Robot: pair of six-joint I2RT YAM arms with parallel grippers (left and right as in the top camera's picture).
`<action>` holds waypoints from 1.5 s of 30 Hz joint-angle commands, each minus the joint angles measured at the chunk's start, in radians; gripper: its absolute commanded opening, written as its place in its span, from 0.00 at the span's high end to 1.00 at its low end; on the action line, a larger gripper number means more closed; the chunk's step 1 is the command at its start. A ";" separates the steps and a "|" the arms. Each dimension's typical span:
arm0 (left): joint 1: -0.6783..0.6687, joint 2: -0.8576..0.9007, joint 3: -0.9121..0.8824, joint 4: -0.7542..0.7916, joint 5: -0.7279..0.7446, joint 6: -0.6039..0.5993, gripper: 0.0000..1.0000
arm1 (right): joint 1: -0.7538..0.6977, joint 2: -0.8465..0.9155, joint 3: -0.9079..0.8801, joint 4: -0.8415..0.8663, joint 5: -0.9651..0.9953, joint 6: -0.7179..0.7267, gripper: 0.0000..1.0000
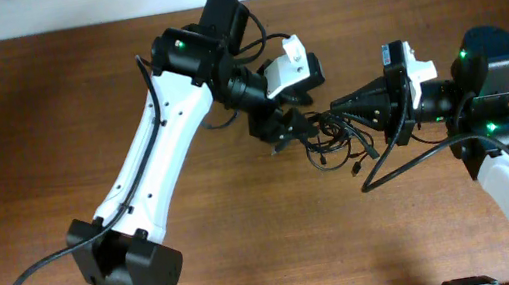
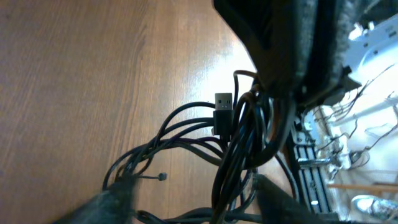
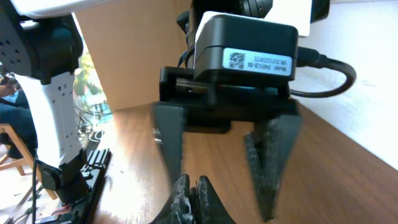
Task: Untangle cables
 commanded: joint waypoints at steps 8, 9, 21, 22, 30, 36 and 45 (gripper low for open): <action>-0.008 -0.030 0.013 -0.001 0.019 0.017 1.00 | -0.006 -0.002 0.002 0.007 -0.038 0.005 0.96; -0.008 -0.030 0.013 -0.001 0.019 0.017 1.00 | -0.006 -0.002 0.002 0.006 -0.038 0.005 0.96; 0.196 -0.030 0.013 0.200 0.179 -0.381 1.00 | -0.006 -0.002 0.002 -0.078 0.026 0.005 0.96; 0.208 -0.030 0.013 0.201 0.216 -0.381 1.00 | -0.006 -0.002 0.002 -0.081 0.026 0.004 0.96; 0.239 -0.030 0.013 0.203 0.330 -0.381 1.00 | -0.006 -0.002 0.002 -0.089 0.038 0.005 0.63; 0.222 -0.030 0.013 0.177 0.222 -0.355 1.00 | -0.006 -0.002 0.002 -0.098 0.152 0.004 0.18; 0.142 -0.030 0.013 0.037 0.200 -0.086 1.00 | -0.006 -0.002 0.002 -0.057 0.323 0.000 0.01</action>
